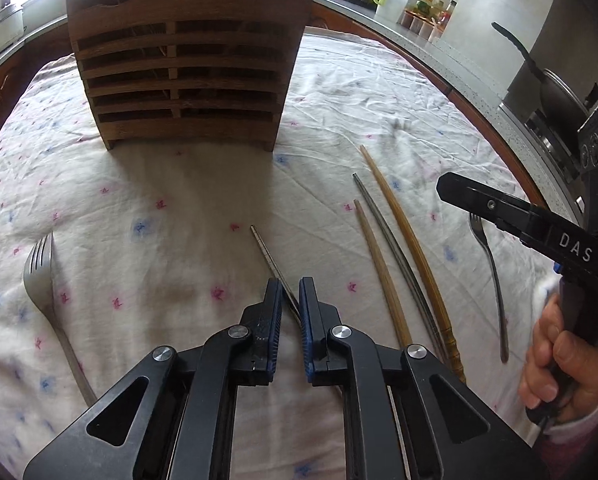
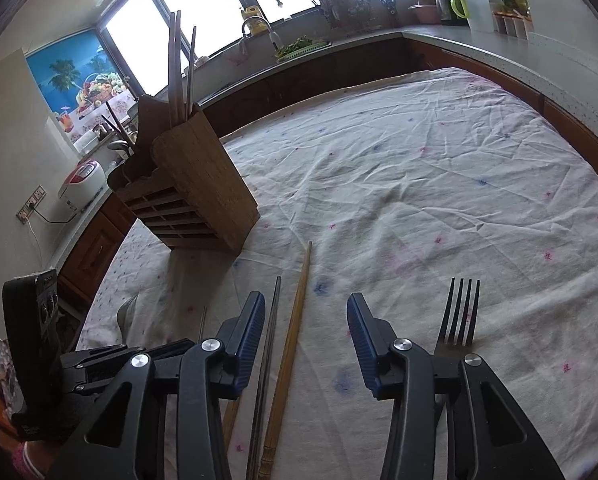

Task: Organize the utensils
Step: 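Move both open tools back over the remaining chopsticks on the cloth, then close the left tool on a metal chopstick while the right tool grasps a wooden chopstick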

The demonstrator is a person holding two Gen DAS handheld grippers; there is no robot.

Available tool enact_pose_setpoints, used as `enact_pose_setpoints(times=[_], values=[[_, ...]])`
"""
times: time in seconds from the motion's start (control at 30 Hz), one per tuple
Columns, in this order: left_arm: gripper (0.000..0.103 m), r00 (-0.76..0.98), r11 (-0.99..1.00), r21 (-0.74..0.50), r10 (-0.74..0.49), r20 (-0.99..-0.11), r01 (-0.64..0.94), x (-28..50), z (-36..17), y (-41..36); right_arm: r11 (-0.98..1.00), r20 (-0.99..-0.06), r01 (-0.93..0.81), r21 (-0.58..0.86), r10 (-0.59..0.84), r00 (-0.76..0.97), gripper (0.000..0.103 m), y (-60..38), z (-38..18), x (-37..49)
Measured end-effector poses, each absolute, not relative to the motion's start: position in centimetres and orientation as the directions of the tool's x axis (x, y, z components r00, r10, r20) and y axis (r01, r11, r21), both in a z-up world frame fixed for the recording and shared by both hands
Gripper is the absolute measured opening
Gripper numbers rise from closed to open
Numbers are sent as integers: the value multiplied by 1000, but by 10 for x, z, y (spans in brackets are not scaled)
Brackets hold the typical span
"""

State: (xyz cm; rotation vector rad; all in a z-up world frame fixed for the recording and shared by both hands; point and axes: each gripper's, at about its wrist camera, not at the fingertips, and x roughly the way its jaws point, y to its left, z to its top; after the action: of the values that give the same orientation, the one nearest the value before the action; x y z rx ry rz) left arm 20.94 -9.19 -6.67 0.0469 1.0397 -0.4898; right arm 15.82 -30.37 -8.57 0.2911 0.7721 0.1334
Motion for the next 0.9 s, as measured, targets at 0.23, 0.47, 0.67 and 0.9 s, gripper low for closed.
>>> enact_pose_setpoints(times=[0.23,0.47,0.67,0.9], values=[[9,394,913,-248,-368,-842,323,219,-67,-61,974,-718,-43,221,192,670,31,-286,-94,193],[8,423,915,-213,-353,-835,342,225,-68,-73,996,-768,-58,74,94,633,15,-269,-107,223],[7,407,876,-168,-370,-835,453,231,-69,-94,994,-775,-75,77,107,623,7,-277,-108,202],[12,401,891,-176,-356,-844,419,230,-67,-90,983,-772,-54,173,170,613,8,-292,-109,173]])
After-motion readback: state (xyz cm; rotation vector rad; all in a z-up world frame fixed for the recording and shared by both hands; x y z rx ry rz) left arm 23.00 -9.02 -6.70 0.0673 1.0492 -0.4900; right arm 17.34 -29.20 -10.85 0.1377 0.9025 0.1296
